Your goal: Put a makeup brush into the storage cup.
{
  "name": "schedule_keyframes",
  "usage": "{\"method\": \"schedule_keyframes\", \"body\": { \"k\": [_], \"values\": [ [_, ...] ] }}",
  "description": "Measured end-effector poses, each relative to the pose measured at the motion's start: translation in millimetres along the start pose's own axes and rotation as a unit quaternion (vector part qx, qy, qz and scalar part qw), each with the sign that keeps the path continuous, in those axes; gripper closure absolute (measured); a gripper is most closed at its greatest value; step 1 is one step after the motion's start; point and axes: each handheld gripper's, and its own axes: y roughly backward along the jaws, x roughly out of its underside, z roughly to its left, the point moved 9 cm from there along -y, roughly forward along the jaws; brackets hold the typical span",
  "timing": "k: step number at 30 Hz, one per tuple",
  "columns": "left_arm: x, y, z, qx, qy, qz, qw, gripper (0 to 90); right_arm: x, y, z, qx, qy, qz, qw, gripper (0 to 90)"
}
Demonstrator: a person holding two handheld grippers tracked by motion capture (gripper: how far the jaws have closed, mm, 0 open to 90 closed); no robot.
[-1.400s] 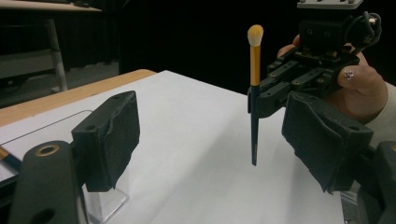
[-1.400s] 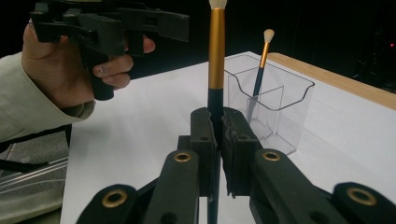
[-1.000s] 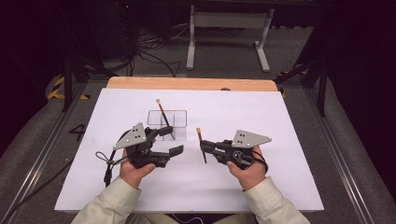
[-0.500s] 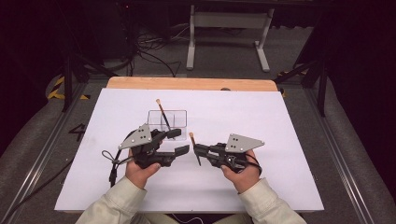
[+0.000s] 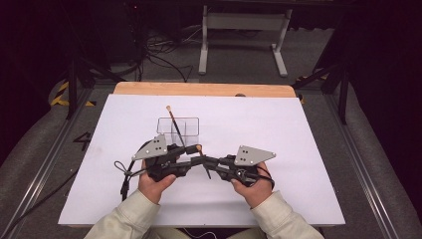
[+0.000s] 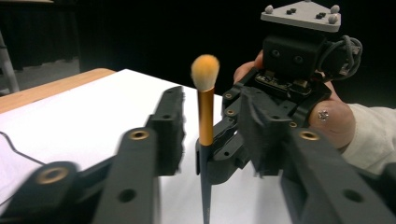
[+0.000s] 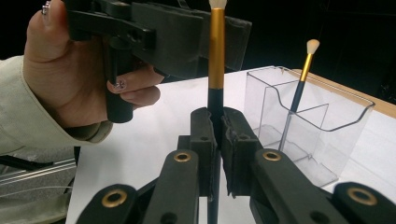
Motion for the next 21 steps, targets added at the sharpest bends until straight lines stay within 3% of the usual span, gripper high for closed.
{"method": "schedule_keyframes", "body": {
  "k": [7, 19, 21],
  "values": [
    [0.8, 1.6, -0.4, -0.002, -0.002, 0.004, 1.0000, 81.8, 0.0, -0.8, 2.5, -0.004, 0.004, 0.001, 1.0000, 84.2],
    [-1.1, 3.3, -2.3, 0.000, -0.009, 0.008, 0.9999, 83.3, -1.6, -1.7, 4.7, -0.012, 0.009, -0.004, 0.9999, 83.7],
    [-2.3, 3.8, -2.2, -0.005, -0.011, 0.012, 0.9999, 83.4, -1.9, -1.4, 4.3, -0.013, 0.012, -0.001, 0.9998, 79.1]
  ]
}}
